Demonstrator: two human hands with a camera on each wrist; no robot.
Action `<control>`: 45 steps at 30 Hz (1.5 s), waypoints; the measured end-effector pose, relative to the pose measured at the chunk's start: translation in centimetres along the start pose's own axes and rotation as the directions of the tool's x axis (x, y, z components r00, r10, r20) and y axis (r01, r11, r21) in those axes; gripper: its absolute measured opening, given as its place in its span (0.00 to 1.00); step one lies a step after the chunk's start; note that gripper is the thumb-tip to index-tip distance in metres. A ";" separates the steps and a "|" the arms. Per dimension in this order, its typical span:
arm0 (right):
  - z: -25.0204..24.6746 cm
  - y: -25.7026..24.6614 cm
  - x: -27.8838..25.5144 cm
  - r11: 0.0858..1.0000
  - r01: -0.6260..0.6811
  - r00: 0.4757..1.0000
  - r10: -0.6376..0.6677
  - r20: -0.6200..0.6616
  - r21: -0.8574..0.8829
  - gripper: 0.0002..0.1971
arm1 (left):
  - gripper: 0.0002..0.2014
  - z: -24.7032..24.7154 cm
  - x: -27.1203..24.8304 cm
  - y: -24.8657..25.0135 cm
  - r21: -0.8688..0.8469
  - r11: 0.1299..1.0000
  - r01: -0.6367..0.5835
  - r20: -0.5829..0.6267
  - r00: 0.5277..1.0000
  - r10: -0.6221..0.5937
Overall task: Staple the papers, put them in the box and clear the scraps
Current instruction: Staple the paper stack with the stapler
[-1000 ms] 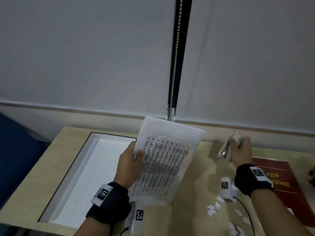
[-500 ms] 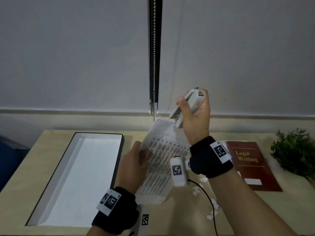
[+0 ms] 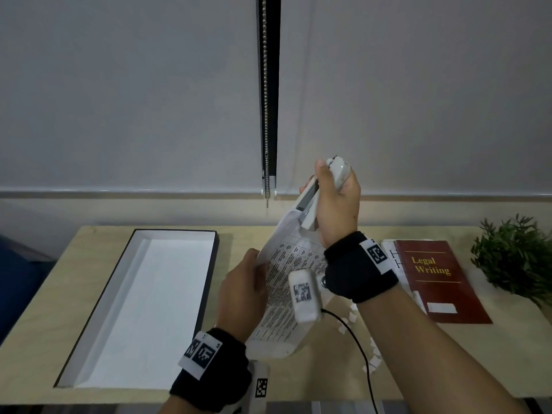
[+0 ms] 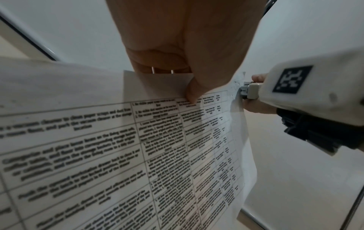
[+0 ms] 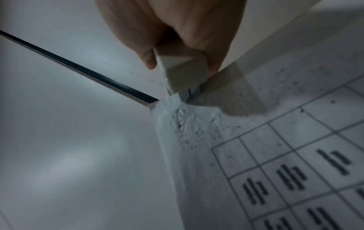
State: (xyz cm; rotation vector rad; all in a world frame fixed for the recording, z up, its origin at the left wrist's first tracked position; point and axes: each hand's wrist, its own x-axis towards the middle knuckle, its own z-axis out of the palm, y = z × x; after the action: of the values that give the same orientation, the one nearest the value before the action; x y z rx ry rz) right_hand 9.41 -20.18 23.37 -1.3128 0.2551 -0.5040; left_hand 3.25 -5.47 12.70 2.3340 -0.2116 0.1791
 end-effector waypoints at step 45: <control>-19.7 24.3 8.8 0.037 -0.173 0.943 0.294 -0.155 -0.984 0.20 | 0.05 2.8 -0.2 -7.3 -0.404 0.843 0.356 0.163 0.935 -0.316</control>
State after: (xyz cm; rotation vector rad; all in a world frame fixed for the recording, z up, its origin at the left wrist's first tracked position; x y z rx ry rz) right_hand 13.14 -37.23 -4.06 -2.6388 0.8588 0.1776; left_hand 4.74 -2.43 5.67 1.8984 0.1122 -0.1394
